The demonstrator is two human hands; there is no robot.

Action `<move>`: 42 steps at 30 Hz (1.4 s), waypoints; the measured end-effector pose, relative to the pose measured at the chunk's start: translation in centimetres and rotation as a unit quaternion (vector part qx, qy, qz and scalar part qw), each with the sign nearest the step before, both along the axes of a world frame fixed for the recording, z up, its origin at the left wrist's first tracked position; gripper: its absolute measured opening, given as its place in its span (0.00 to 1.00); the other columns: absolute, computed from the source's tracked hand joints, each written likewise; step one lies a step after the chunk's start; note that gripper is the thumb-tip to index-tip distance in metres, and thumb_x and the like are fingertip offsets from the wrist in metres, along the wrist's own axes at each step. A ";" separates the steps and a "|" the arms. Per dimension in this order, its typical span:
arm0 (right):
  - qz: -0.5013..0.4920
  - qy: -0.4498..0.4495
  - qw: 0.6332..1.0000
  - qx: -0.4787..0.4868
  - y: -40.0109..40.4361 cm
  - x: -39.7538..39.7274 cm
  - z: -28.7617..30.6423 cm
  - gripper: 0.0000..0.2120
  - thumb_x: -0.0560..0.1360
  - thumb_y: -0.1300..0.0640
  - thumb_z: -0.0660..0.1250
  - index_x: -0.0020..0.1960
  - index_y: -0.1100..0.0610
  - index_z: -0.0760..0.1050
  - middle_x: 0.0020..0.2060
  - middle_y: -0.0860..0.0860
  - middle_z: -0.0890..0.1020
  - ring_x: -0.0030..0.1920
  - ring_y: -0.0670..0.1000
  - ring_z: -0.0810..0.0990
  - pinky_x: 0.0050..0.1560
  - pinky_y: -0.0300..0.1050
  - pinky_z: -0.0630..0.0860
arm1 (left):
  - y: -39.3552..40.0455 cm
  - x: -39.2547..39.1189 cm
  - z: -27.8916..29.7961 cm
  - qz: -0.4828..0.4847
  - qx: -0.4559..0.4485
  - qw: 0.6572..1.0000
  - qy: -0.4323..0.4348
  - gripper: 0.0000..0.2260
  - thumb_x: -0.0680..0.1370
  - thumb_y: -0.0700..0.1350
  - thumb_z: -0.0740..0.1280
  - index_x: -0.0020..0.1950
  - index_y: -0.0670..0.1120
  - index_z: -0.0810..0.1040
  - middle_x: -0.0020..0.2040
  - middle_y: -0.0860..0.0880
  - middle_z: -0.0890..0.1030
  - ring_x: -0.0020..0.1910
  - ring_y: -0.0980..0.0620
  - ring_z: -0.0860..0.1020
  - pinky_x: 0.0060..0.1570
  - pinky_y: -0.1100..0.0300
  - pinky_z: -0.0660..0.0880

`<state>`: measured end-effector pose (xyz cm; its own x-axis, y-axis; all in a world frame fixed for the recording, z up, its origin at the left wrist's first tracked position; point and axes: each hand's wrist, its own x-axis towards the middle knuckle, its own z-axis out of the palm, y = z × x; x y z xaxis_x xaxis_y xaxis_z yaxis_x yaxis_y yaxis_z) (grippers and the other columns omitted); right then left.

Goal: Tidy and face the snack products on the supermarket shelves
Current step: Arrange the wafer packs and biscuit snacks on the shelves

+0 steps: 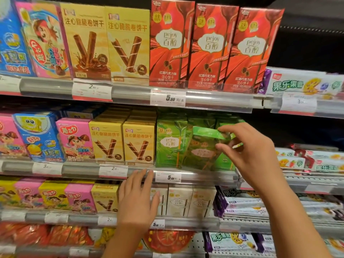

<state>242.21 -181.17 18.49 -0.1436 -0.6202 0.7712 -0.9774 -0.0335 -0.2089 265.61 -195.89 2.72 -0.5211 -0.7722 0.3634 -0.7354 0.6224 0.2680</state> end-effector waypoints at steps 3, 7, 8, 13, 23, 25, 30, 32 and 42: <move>0.007 0.012 1.000 0.003 -0.6 0.0 0.4 0.16 0.74 0.54 0.74 0.61 0.51 0.79 0.52 0.43 0.78 0.41 0.43 0.80 0.43 0.49 0.82 | 0.0 0.0 -0.3 0.004 -0.004 1.000 -0.007 0.29 0.80 0.59 0.51 0.78 0.48 0.67 0.75 0.46 0.70 0.75 0.42 0.66 0.71 0.40 0.66; -0.005 0.023 1.000 0.017 -1.0 -0.2 0.6 0.17 0.74 0.53 0.73 0.62 0.51 0.78 0.53 0.43 0.78 0.41 0.44 0.80 0.44 0.52 0.82 | -0.2 0.0 -0.7 0.004 -0.004 1.000 -0.012 0.29 0.80 0.59 0.52 0.79 0.50 0.65 0.76 0.46 0.69 0.76 0.43 0.65 0.72 0.40 0.65; -0.009 0.026 0.999 0.021 -1.0 -0.3 0.7 0.17 0.74 0.52 0.72 0.62 0.50 0.78 0.53 0.42 0.78 0.41 0.44 0.80 0.44 0.52 0.82 | -0.2 0.0 -0.7 0.005 -0.004 1.000 -0.012 0.29 0.80 0.59 0.52 0.79 0.50 0.64 0.76 0.47 0.68 0.76 0.43 0.64 0.72 0.40 0.65; -0.028 0.025 0.999 0.025 -1.0 -0.9 0.8 0.17 0.74 0.52 0.73 0.62 0.47 0.77 0.52 0.41 0.77 0.41 0.43 0.78 0.43 0.52 0.82 | -0.3 -0.1 -0.8 0.003 -0.010 1.000 -0.005 0.28 0.80 0.59 0.53 0.79 0.49 0.66 0.75 0.47 0.69 0.76 0.43 0.65 0.72 0.41 0.66; -0.046 0.018 0.997 0.056 -2.8 -0.7 0.4 0.17 0.75 0.52 0.74 0.62 0.47 0.76 0.54 0.44 0.80 0.42 0.47 0.81 0.46 0.56 0.81 | -0.1 -0.3 -0.9 0.003 -0.014 1.000 0.020 0.29 0.80 0.59 0.51 0.79 0.49 0.66 0.76 0.46 0.68 0.77 0.42 0.63 0.72 0.40 0.65; -0.049 0.011 0.997 0.055 -2.8 -0.6 0.4 0.18 0.74 0.52 0.75 0.62 0.45 0.74 0.52 0.44 0.81 0.41 0.48 0.81 0.45 0.56 0.81 | -0.1 -0.2 -0.9 0.002 -0.015 1.000 0.020 0.29 0.80 0.58 0.52 0.79 0.49 0.66 0.76 0.46 0.68 0.77 0.42 0.62 0.72 0.40 0.65; -0.098 0.051 0.993 0.045 -3.1 -0.7 0.5 0.12 0.75 0.51 0.73 0.57 0.47 0.76 0.52 0.44 0.80 0.40 0.50 0.82 0.42 0.53 0.79 | -0.3 -0.1 -1.2 -0.005 -0.021 0.999 0.026 0.27 0.80 0.56 0.56 0.78 0.48 0.66 0.76 0.46 0.68 0.76 0.42 0.63 0.71 0.39 0.65; -0.114 0.062 0.990 0.047 -3.2 -0.9 0.6 0.12 0.77 0.50 0.72 0.59 0.49 0.79 0.62 0.46 0.78 0.42 0.52 0.82 0.43 0.53 0.79 | -0.3 -0.1 -1.2 -0.005 -0.022 0.999 0.033 0.28 0.80 0.57 0.55 0.78 0.48 0.67 0.75 0.45 0.69 0.76 0.42 0.64 0.71 0.39 0.66; -0.188 0.081 0.967 0.153 -4.2 -0.8 0.2 0.30 0.78 0.41 0.65 0.77 0.48 0.65 0.73 0.52 0.69 0.56 0.61 0.81 0.49 0.58 0.79 | 0.0 -0.3 -1.1 -0.001 -0.025 0.999 0.043 0.29 0.80 0.59 0.51 0.78 0.48 0.67 0.76 0.45 0.68 0.76 0.42 0.63 0.71 0.39 0.65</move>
<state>241.43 -185.41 18.70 -0.2956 -0.7499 0.5918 -0.9290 0.3701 0.0050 265.30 -195.87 1.65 -0.4876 -0.7517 0.4441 -0.7106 0.6372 0.2984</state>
